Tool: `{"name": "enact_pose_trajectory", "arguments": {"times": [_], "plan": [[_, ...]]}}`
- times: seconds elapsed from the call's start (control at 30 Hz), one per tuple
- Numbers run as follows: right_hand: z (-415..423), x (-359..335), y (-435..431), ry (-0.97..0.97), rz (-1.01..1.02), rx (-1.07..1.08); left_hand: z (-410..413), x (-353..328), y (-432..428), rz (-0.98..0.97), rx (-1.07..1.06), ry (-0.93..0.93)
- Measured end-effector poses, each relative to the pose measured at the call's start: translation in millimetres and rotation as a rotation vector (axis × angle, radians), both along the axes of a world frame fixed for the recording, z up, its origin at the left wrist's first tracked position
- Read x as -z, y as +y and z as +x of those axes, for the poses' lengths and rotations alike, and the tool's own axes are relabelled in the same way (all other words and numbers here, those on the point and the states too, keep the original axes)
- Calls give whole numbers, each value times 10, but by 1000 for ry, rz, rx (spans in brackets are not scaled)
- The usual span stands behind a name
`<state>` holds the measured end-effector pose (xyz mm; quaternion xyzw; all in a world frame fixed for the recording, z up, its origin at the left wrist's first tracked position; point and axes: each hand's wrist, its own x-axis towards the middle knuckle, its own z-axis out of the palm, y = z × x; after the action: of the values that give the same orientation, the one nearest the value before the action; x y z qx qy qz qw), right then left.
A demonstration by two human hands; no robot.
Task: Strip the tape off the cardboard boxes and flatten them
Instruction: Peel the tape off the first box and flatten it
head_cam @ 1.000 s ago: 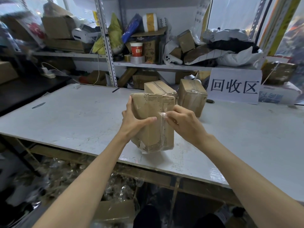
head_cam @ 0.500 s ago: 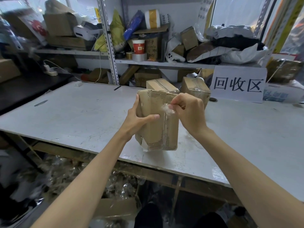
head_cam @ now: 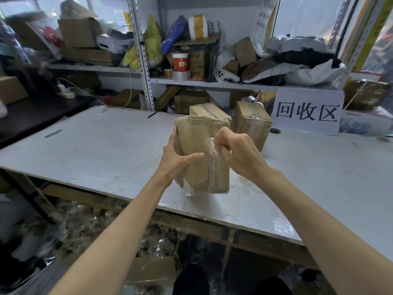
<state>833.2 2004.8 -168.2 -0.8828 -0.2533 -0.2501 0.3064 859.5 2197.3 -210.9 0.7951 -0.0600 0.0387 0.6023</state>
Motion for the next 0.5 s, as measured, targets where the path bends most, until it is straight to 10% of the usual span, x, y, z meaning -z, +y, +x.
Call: {"name": "enact_pose_trajectory", "arguments": {"times": [0.23,0.5], "plan": [[54,-184,-168,494,293,-267,50,-60,-17,-3,90,37],[9,-32,-43,-178,106,134,17,-54,-27,-3,126,98]]}}
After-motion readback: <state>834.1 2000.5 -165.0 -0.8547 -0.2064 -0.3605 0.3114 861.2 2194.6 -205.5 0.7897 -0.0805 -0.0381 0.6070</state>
